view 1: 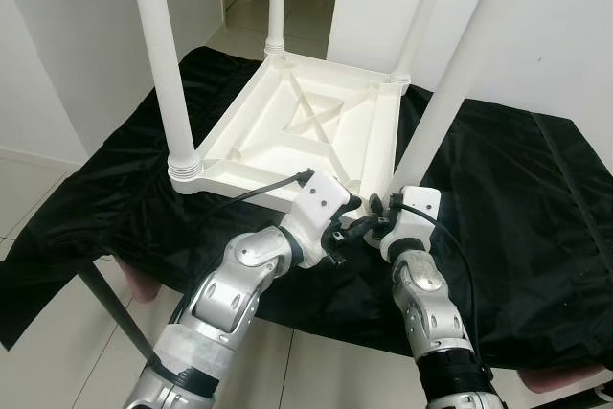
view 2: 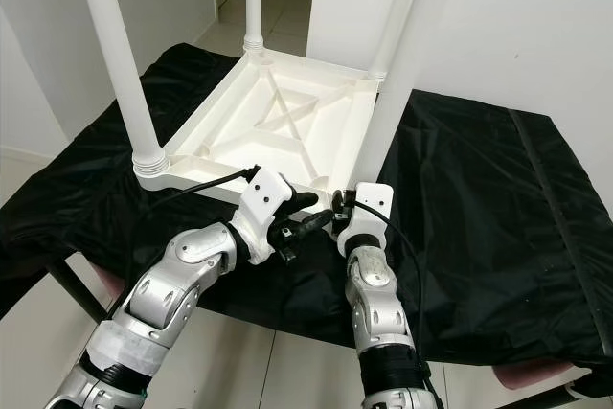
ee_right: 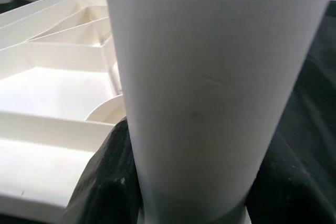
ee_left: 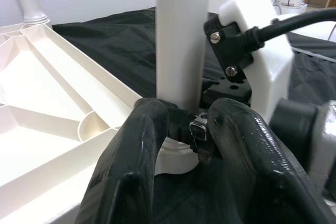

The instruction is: Building children table

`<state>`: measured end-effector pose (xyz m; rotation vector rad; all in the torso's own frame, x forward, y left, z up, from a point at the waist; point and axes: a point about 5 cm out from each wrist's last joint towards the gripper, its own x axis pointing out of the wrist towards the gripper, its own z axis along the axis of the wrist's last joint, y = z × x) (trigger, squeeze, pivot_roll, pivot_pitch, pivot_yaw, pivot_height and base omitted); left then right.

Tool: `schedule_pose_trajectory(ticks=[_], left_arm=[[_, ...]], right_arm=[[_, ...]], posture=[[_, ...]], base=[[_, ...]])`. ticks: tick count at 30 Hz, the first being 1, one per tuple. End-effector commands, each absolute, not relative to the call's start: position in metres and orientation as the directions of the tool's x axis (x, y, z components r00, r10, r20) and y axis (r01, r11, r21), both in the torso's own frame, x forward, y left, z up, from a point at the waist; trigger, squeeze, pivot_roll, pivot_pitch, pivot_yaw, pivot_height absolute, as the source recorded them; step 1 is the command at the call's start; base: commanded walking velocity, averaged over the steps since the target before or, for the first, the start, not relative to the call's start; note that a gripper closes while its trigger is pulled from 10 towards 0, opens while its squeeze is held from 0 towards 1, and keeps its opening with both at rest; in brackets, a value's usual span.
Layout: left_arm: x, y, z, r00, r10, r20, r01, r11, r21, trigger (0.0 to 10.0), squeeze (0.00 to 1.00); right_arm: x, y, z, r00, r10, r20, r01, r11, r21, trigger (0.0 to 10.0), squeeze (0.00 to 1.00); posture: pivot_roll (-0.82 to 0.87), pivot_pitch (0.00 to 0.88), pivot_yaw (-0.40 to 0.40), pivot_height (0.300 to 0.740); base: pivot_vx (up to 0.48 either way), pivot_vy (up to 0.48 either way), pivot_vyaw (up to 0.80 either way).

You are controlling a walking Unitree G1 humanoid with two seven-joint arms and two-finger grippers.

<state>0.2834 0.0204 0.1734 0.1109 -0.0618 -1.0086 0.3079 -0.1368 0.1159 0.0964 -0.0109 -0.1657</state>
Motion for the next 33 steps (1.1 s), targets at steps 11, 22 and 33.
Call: schedule_pose_trajectory(ticks=[11, 22, 33], left_arm=[[0.284, 0.014, 0.170, 0.543, -0.839, 0.004, 0.833, 0.540, 0.120, 10.0, 0.00], [0.282, 0.014, 0.171, 0.551, -0.835, 0.014, 0.829, 0.549, 0.108, 10.0, 0.00], [0.271, 0.028, 0.162, 0.509, -0.860, -0.022, 0.853, 0.501, 0.148, 10.0, 0.00]], right_arm=[[0.288, -0.161, 0.116, 0.973, -0.223, 0.066, 0.217, 0.973, 0.082, 10.0, 1.00], [0.269, -0.169, 0.114, 0.984, -0.156, 0.087, 0.152, 0.987, 0.046, 10.0, 0.00], [0.256, -0.185, 0.122, 0.981, 0.146, 0.128, -0.148, 0.989, 0.004, 10.0, 0.00]], posture=[[-0.09, 0.020, -0.065, 0.740], [-0.08, 0.022, -0.077, 0.740], [-0.07, 0.012, -0.076, 0.740]], base=[[0.000, 0.000, 0.00], [0.000, 0.000, 0.00], [0.000, 0.000, 0.00]])
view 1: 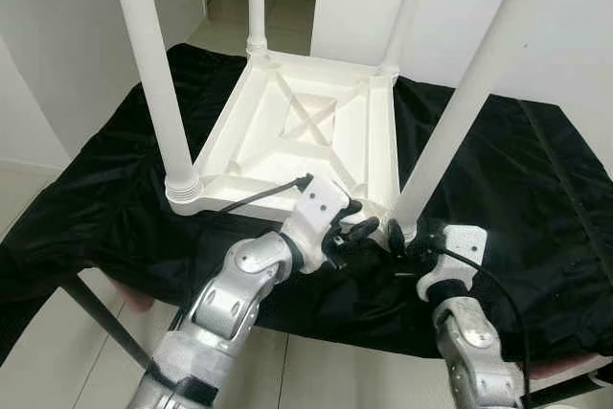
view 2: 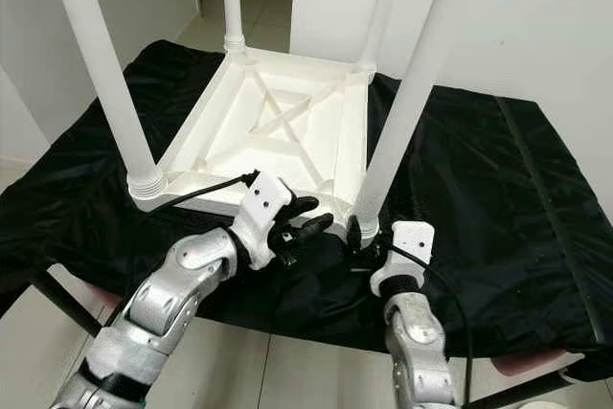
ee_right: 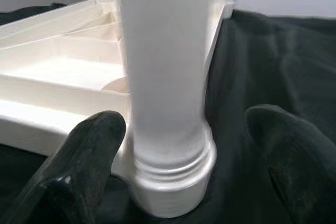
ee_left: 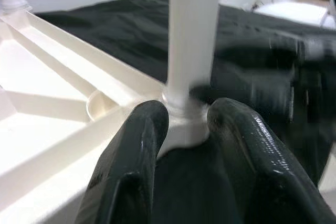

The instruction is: Building children table

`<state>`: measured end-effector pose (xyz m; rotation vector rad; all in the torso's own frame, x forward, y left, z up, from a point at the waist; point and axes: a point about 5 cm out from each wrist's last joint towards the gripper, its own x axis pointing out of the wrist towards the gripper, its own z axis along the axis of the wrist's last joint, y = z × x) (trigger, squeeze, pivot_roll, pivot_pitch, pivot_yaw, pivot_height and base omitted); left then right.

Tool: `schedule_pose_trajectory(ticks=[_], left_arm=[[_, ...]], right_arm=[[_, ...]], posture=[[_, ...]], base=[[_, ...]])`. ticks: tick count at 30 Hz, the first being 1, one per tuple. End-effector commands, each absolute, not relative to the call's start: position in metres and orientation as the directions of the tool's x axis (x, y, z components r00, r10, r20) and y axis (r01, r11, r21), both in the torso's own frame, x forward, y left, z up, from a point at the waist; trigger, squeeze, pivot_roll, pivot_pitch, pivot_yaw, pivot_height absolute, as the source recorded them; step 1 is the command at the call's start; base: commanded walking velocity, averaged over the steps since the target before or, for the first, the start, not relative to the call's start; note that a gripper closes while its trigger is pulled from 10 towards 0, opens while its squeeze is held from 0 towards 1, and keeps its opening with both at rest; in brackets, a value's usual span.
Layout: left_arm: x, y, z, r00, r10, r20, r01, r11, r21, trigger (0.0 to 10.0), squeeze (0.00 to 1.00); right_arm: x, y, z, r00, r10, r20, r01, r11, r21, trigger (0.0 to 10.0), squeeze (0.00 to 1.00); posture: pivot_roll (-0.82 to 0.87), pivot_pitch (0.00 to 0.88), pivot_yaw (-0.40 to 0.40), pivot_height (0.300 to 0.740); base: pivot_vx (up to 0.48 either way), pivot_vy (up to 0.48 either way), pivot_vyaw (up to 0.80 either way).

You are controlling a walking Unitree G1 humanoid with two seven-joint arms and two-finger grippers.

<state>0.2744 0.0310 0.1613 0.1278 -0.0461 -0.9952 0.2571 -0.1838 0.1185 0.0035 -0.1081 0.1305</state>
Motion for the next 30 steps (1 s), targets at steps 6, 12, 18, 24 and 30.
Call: schedule_pose_trajectory(ticks=[6, 12, 18, 24, 30], left_arm=[[0.268, 0.043, 0.160, 0.515, -0.856, -0.038, 0.849, 0.503, 0.163, 10.0, 0.00], [0.274, 0.055, 0.160, 0.568, -0.822, -0.036, 0.817, 0.557, 0.151, 10.0, 0.00], [0.285, 0.071, 0.163, 0.634, -0.773, -0.028, 0.767, 0.624, 0.146, 10.0, 0.00], [0.292, 0.070, 0.164, 0.683, -0.730, -0.022, 0.723, 0.671, 0.165, 10.0, 0.00], [0.299, 0.072, 0.165, 0.735, -0.678, -0.011, 0.667, 0.720, 0.191, 10.0, 0.00]], right_arm=[[0.238, -0.174, 0.132, 0.935, 0.324, 0.143, -0.327, 0.945, -0.009, 10.0, 0.00], [0.224, -0.162, 0.127, 0.915, 0.382, 0.128, -0.387, 0.922, 0.018, 2.6, 0.00], [0.215, -0.140, 0.118, 0.870, 0.481, 0.105, -0.488, 0.871, 0.061, 10.0, 0.00], [0.240, -0.149, 0.120, 0.874, 0.477, 0.093, -0.481, 0.876, 0.025, 10.0, 0.00], [0.252, -0.154, 0.122, 0.882, 0.461, 0.093, -0.463, 0.886, 0.004, 10.0, 0.00]], posture=[[-0.05, 0.000, -0.084, 0.740], [-0.05, 0.000, -0.087, 0.740], [-0.05, 0.000, -0.075, 0.740], [-0.05, 0.000, -0.066, 0.740], [-0.05, 0.000, -0.065, 0.740]], base=[[0.000, 0.000, 0.00], [0.000, 0.000, 0.00], [0.000, 0.000, 0.00], [0.000, 0.000, 0.00], [0.000, 0.000, 0.00]])
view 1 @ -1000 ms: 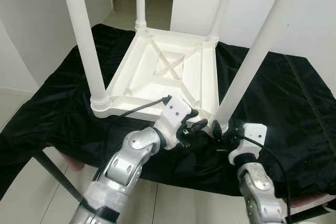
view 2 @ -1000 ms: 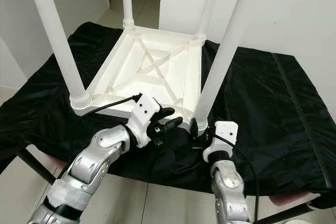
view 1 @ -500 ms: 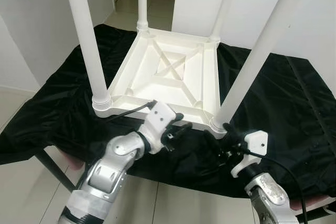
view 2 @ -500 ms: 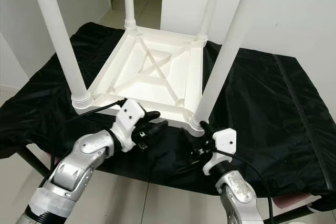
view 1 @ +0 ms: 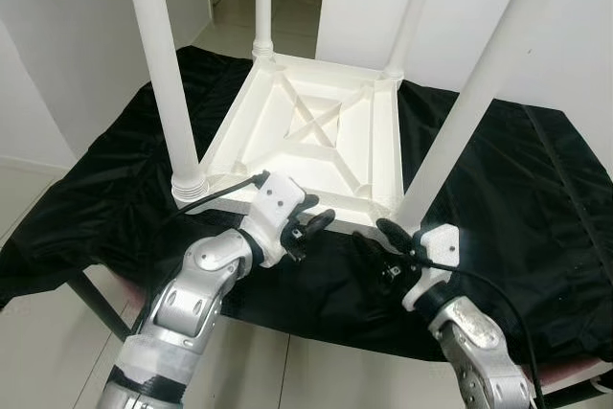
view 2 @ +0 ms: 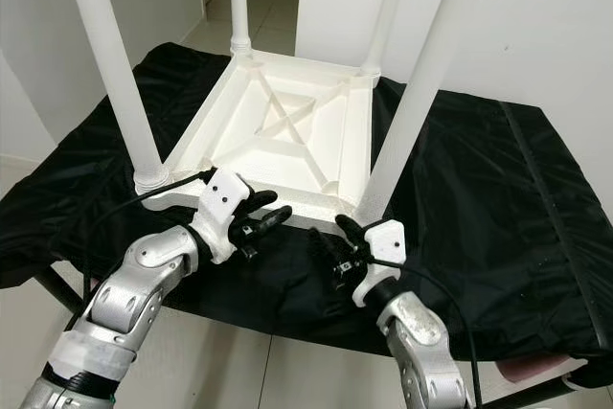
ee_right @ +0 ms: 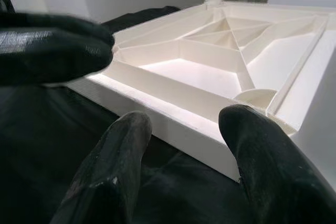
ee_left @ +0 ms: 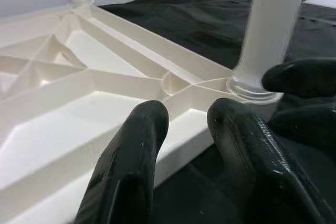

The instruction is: Building children table

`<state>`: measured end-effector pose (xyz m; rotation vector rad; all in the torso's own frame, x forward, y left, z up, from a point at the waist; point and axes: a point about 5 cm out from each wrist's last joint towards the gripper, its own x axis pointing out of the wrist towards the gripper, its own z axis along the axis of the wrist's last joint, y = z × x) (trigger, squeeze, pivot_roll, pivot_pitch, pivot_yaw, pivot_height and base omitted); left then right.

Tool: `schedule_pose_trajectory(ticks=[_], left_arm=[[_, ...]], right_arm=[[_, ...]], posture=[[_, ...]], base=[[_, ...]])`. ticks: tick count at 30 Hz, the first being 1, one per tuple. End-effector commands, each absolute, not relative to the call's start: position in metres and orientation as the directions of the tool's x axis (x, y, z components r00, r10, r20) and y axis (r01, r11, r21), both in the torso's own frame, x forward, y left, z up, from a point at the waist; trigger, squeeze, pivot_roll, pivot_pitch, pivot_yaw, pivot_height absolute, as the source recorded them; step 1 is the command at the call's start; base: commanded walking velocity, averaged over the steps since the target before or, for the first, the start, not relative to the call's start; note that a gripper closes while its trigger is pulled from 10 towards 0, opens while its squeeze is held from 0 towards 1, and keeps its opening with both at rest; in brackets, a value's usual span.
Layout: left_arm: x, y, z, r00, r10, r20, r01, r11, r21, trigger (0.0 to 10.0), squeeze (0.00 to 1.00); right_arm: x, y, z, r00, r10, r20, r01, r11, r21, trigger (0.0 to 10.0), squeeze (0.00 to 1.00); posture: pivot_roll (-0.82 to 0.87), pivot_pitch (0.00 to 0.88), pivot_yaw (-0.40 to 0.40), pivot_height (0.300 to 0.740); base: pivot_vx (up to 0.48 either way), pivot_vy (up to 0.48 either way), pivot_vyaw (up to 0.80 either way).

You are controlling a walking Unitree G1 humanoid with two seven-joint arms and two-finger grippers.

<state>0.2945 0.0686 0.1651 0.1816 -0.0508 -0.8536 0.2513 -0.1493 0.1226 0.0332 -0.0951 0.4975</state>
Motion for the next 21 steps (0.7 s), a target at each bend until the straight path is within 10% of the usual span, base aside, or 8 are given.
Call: schedule_pose_trajectory(ticks=[1, 8, 21], left_arm=[[0.303, 0.073, 0.166, 0.764, -0.645, -0.003, 0.632, 0.749, 0.200, 10.0, 0.00], [0.317, 0.082, 0.174, 0.853, -0.519, 0.055, 0.502, 0.844, 0.188, 10.0, 0.00], [0.297, 0.077, 0.158, 0.745, -0.667, 0.001, 0.644, 0.720, 0.257, 10.0, 0.00]], right_arm=[[0.258, -0.157, 0.124, 0.890, 0.446, 0.098, -0.448, 0.894, -0.003, 10.0, 0.00], [0.279, -0.177, 0.130, 0.930, 0.348, 0.119, -0.349, 0.937, -0.019, 10.0, 0.00], [0.278, -0.223, 0.118, 0.992, 0.095, 0.087, -0.095, 0.995, -0.002, 10.0, 0.00]], posture=[[-0.05, 0.000, -0.069, 0.740], [-0.04, 0.000, -0.080, 0.740], [-0.03, 0.005, -0.084, 0.740]], base=[[0.000, 0.000, 0.00], [0.000, 0.000, 0.00], [0.000, 0.000, 0.00]])
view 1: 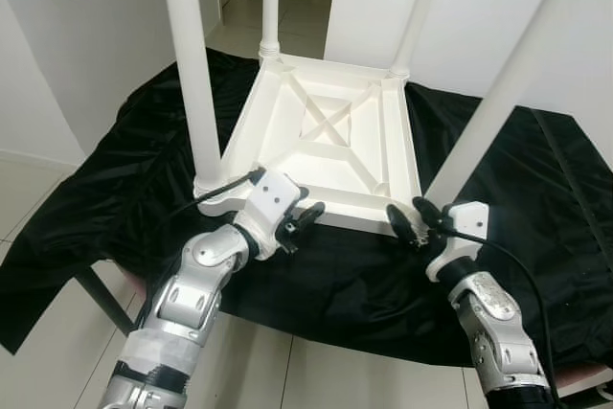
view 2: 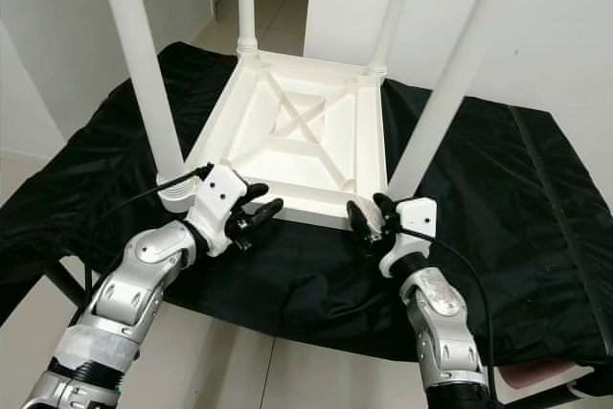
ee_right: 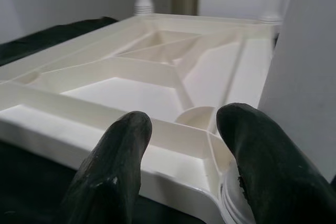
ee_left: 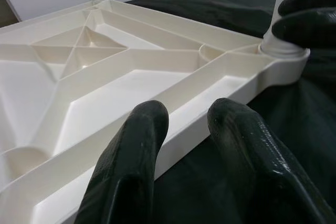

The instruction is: Building children table

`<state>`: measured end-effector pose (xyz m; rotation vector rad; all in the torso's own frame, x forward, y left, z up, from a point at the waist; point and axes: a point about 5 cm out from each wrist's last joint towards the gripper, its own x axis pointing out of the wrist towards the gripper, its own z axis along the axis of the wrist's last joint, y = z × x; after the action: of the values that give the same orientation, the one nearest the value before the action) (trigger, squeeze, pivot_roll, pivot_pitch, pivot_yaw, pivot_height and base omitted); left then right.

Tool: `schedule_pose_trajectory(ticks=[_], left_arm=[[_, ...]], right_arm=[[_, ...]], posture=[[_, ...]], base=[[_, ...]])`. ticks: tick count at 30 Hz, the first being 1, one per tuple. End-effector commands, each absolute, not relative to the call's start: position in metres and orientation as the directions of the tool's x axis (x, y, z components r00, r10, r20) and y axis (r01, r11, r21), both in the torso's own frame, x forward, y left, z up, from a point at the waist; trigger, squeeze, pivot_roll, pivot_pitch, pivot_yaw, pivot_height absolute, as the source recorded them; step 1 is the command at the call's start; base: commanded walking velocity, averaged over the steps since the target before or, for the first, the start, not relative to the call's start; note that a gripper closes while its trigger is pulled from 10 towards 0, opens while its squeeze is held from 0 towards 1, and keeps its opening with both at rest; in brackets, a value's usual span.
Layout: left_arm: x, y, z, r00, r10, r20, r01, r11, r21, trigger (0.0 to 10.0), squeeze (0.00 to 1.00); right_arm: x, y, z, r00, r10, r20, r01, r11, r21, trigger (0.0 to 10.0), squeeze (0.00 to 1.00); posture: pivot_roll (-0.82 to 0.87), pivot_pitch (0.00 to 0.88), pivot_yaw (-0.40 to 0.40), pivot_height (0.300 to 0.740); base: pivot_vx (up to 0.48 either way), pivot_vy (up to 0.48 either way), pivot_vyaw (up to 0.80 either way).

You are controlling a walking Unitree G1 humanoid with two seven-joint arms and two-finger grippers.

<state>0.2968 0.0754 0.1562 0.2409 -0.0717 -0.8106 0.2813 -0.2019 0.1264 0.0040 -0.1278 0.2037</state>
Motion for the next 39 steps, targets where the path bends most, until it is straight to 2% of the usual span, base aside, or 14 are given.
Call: schedule_pose_trajectory(ticks=[1, 4, 7, 12, 16, 20, 25, 27, 30, 31, 36, 39], left_arm=[[0.293, 0.076, 0.155, 0.713, -0.701, -0.014, 0.679, 0.685, 0.263, 10.0, 0.00], [0.289, 0.076, 0.152, 0.688, -0.725, -0.030, 0.704, 0.657, 0.270, 10.0, 0.00], [0.284, 0.079, 0.147, 0.648, -0.759, -0.064, 0.740, 0.608, 0.288, 10.0, 0.00], [0.281, 0.090, 0.142, 0.624, -0.773, -0.111, 0.765, 0.577, 0.287, 10.0, 0.00], [0.277, 0.096, 0.140, 0.598, -0.791, -0.133, 0.790, 0.552, 0.267, 10.0, 0.00], [0.271, 0.104, 0.138, 0.559, -0.814, -0.158, 0.819, 0.511, 0.261, 10.0, 0.00], [0.271, 0.115, 0.139, 0.568, -0.806, -0.169, 0.814, 0.519, 0.261, 10.0, 0.00], [0.270, 0.134, 0.140, 0.562, -0.799, -0.212, 0.820, 0.507, 0.266, 10.0, 0.00], [0.269, 0.143, 0.142, 0.559, -0.797, -0.229, 0.823, 0.499, 0.271, 10.0, 0.00], [0.270, 0.156, 0.145, 0.565, -0.787, -0.247, 0.819, 0.500, 0.280, 10.0, 0.00], [0.278, 0.200, 0.156, 0.625, -0.716, -0.309, 0.778, 0.544, 0.314, 10.0, 0.00], [0.283, 0.212, 0.161, 0.664, -0.685, -0.300, 0.746, 0.581, 0.325, 10.0, 0.00]], right_arm=[[0.279, -0.233, 0.116, 0.996, 0.032, 0.082, -0.030, 0.999, -0.017, 10.0, 0.00], [0.279, -0.243, 0.115, 0.997, -0.017, 0.076, 0.019, 1.000, -0.025, 10.0, 0.00], [0.278, -0.265, 0.114, 0.991, -0.123, 0.061, 0.126, 0.991, -0.051, 10.0, 0.00], [0.272, -0.296, 0.112, 0.965, -0.261, 0.039, 0.263, 0.961, -0.081, 10.0, 0.00], [0.270, -0.307, 0.111, 0.952, -0.304, 0.040, 0.307, 0.947, -0.093, 10.0, 0.00], [0.271, -0.305, 0.110, 0.952, -0.302, 0.048, 0.305, 0.948, -0.091, 10.0, 0.00], [0.272, -0.296, 0.106, 0.959, -0.279, 0.041, 0.281, 0.956, -0.088, 10.0, 0.00], [0.273, -0.284, 0.100, 0.968, -0.250, 0.032, 0.251, 0.965, -0.071, 10.0, 0.00], [0.273, -0.279, 0.098, 0.971, -0.236, 0.031, 0.238, 0.969, -0.066, 10.0, 0.00], [0.273, -0.273, 0.096, 0.976, -0.214, 0.029, 0.215, 0.975, -0.059, 10.0, 0.00], [0.274, -0.258, 0.091, 0.991, -0.130, 0.016, 0.131, 0.991, -0.040, 10.0, 0.00], [0.275, -0.255, 0.090, 0.993, -0.117, 0.015, 0.118, 0.993, -0.031, 10.0, 0.00]], posture=[[-0.04, 0.007, -0.081, 0.740], [-0.04, 0.011, -0.077, 0.740], [-0.04, 0.013, -0.074, 0.740], [-0.04, 0.020, -0.067, 0.740], [-0.04, 0.020, -0.067, 0.740], [-0.04, 0.022, -0.066, 0.740], [-0.04, 0.023, -0.065, 0.740], [-0.03, 0.024, -0.067, 0.740], [-0.03, 0.025, -0.068, 0.740], [-0.02, 0.026, -0.067, 0.740], [-0.02, 0.025, -0.065, 0.740], [-0.02, 0.027, -0.067, 0.740]], base=[[0.000, 0.000, 0.00], [0.000, 0.000, 0.00], [0.000, 0.000, 0.00], [0.000, 0.000, 0.00], [0.000, 0.000, 0.00], [0.000, 0.000, 0.00], [0.000, 0.000, 0.00], [0.000, 0.000, 0.00], [0.000, 0.000, 0.00], [0.000, 0.000, 0.00], [0.000, 0.000, 0.00], [0.000, 0.000, 0.00]])
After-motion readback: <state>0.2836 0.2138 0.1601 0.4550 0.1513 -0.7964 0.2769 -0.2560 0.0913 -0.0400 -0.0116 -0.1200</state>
